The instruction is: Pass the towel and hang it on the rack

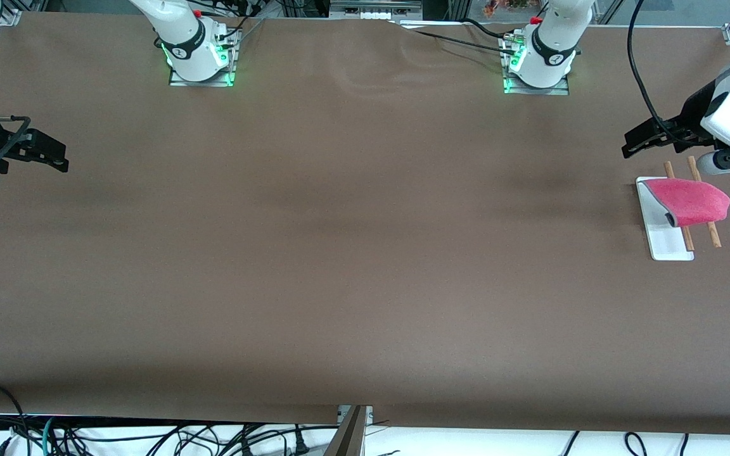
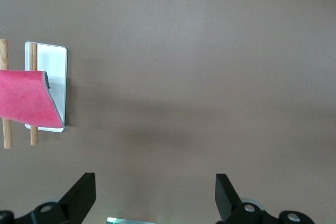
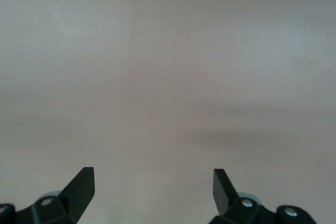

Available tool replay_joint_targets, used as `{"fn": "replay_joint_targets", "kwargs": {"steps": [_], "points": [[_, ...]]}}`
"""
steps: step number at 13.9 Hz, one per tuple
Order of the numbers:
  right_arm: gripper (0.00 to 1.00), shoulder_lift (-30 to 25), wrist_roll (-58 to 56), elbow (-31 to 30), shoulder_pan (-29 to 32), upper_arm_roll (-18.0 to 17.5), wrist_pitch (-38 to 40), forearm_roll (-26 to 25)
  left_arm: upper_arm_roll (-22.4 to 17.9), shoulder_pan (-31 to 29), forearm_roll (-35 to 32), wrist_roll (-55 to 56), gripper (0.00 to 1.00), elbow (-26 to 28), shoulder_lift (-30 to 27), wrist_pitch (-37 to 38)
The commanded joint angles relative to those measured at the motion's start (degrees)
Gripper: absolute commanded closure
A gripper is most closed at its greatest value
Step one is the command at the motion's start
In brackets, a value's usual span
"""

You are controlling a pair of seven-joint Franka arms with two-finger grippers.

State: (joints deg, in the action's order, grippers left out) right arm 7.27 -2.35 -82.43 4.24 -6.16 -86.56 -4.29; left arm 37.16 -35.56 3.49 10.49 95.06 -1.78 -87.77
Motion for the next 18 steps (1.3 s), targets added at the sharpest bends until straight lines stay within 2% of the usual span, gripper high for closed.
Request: {"fn": "replay_joint_targets", "kwargs": {"steps": [1,5,8,9,18], "points": [[0.00,0.11,-0.64,0.52,-0.03,0.01,0.07,0.07,-9.87,10.04,0.29,-0.47,0.00,1.27,-0.60,-0.03],[0.00,0.11,-0.64,0.61,-0.11,-0.08,-0.02,0.07,-24.82,24.63,0.11,-0.29,0.00,2.06,-0.86,0.06],[0.00,0.11,-0.64,0.61,-0.11,-0.08,-0.02,0.07,-32.56,32.46,-1.55,0.06,0.00,2.06,-0.77,0.50],[0.00,0.11,-0.64,0.61,-0.11,-0.08,-0.10,-0.01,-33.80,33.70,-1.65,0.15,0.00,1.97,-0.69,0.50],[0.00,0.28,-0.55,0.61,-0.03,0.01,-0.10,0.07,-33.82,32.75,-1.82,0.50,0.00,-0.39,1.42,-0.12]]}}
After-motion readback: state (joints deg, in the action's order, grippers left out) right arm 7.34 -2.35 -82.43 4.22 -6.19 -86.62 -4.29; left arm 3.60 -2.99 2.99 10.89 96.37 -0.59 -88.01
